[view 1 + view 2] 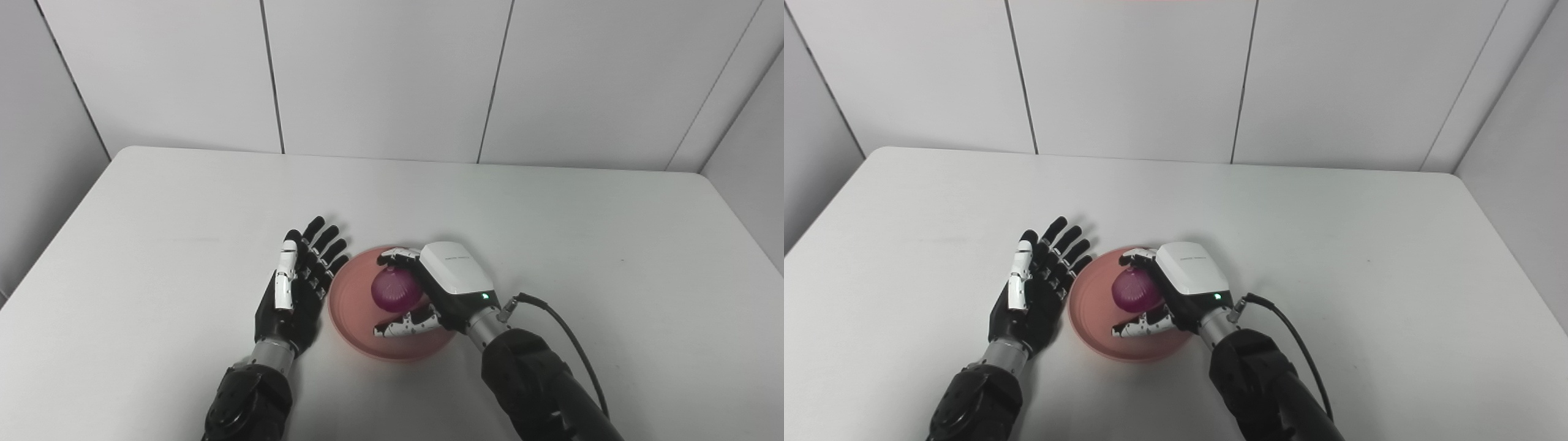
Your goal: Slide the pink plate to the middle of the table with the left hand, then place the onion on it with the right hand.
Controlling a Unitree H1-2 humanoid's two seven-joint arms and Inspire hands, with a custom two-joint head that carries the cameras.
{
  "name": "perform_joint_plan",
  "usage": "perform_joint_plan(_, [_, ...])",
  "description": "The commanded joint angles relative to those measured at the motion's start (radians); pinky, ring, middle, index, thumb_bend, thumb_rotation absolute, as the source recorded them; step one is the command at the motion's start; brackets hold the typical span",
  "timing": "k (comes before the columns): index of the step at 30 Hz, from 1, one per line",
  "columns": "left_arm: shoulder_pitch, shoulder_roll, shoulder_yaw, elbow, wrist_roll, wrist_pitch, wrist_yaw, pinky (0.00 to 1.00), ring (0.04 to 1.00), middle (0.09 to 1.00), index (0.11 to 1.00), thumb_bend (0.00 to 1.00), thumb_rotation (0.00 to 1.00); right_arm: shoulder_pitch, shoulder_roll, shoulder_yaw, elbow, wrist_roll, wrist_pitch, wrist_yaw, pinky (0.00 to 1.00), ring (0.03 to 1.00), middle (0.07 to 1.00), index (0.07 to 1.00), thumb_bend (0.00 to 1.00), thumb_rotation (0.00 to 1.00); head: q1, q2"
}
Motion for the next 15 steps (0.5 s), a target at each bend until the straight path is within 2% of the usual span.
perform_joint_plan(1, [-0.003, -0.005, -0.004, 0.001, 0.011, -0.001, 0.004, 0.91, 0.906, 0.917, 0.905, 0.43, 1.0, -0.031, 0.0, -0.013, -0.052, 0.006, -0.034, -0.002, 0.62, 0.724, 0.759, 0.763, 0.86, 0.44, 0.0, -0.001])
perform_joint_plan(9, [-0.004, -0.003, -0.003, 0.001, 0.007, 0.003, 0.001, 0.92, 0.911, 0.919, 0.908, 0.43, 1.0, -0.023, 0.004, -0.046, -0.119, 0.052, -0.062, -0.023, 0.65, 0.734, 0.767, 0.777, 0.86, 0.43, -0.002, -0.002])
perform_joint_plan(15, [-0.004, -0.005, -0.002, -0.002, 0.005, 0.012, 0.004, 0.92, 0.916, 0.919, 0.903, 0.43, 1.0, -0.016, 0.019, -0.092, -0.18, 0.079, -0.078, -0.058, 0.68, 0.753, 0.788, 0.796, 0.87, 0.48, -0.008, -0.002])
